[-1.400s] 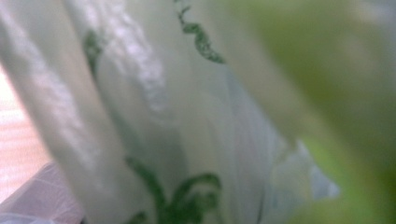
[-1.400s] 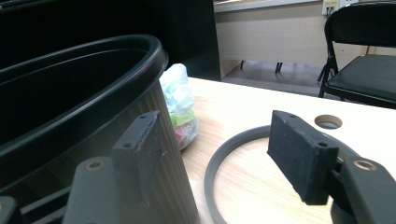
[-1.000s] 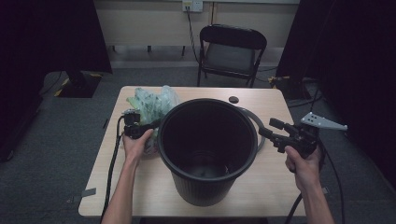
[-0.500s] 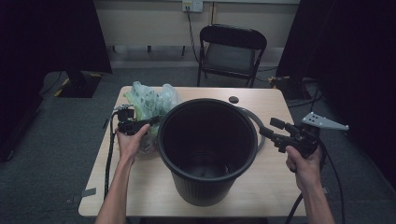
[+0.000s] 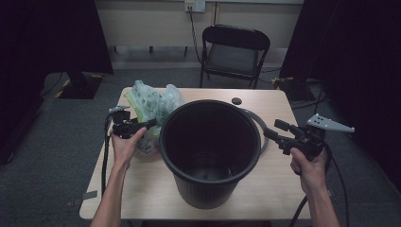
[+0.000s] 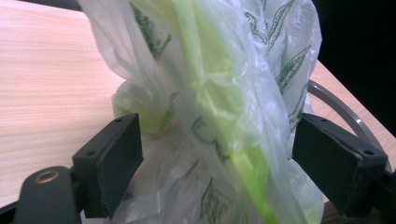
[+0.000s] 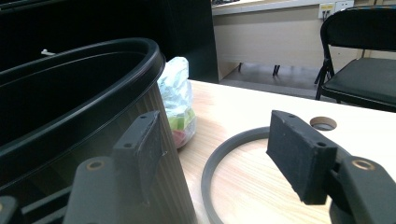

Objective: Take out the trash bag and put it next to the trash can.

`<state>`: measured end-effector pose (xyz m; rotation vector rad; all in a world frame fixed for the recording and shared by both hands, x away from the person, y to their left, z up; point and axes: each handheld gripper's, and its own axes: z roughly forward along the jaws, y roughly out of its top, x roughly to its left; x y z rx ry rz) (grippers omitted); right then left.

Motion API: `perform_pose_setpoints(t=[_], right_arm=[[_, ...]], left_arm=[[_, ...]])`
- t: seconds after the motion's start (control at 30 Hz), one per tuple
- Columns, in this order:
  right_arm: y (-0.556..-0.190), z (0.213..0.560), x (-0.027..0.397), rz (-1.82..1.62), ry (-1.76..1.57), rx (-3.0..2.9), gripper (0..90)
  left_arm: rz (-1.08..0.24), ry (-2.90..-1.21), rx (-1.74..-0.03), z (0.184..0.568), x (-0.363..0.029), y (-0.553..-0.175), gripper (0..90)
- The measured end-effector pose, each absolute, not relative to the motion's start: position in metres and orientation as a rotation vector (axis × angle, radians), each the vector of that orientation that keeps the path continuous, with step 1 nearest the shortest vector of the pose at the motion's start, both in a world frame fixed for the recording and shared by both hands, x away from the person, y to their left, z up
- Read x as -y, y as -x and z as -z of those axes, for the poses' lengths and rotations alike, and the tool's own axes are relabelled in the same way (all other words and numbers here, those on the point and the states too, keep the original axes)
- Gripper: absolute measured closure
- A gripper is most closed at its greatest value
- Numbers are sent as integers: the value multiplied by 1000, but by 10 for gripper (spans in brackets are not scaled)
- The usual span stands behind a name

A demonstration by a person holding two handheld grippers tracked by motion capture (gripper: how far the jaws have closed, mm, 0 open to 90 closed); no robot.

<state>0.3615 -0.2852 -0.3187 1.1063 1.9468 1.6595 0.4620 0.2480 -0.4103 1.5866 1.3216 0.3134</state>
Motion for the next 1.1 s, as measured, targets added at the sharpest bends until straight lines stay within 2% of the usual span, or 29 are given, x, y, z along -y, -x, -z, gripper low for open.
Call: perform_pose_setpoints(t=[0.37, 0.57, 0.63, 0.7, 0.87, 1.1], right_arm=[[-366, 322, 284, -1671, -1115, -2032, 352], [-370, 325, 288, -1679, -1133, -2054, 324], [-375, 329, 290, -1670, -1165, -2061, 312], [-377, 331, 290, -1667, -1179, -2062, 308], [-386, 344, 296, -1641, -1254, -2061, 269], [-390, 353, 300, -1569, -1289, -2012, 266]], left_arm=[[-379, -1597, -1293, 407, -248, -443, 162], [-416, -1600, -1277, 403, -245, -433, 163], [-407, -1609, -1265, 403, -242, -430, 204], [-476, -1615, -1271, 404, -238, -425, 202], [-493, -1669, -1240, 404, -231, -415, 198], [-505, -1710, -1188, 405, -226, -397, 157]])
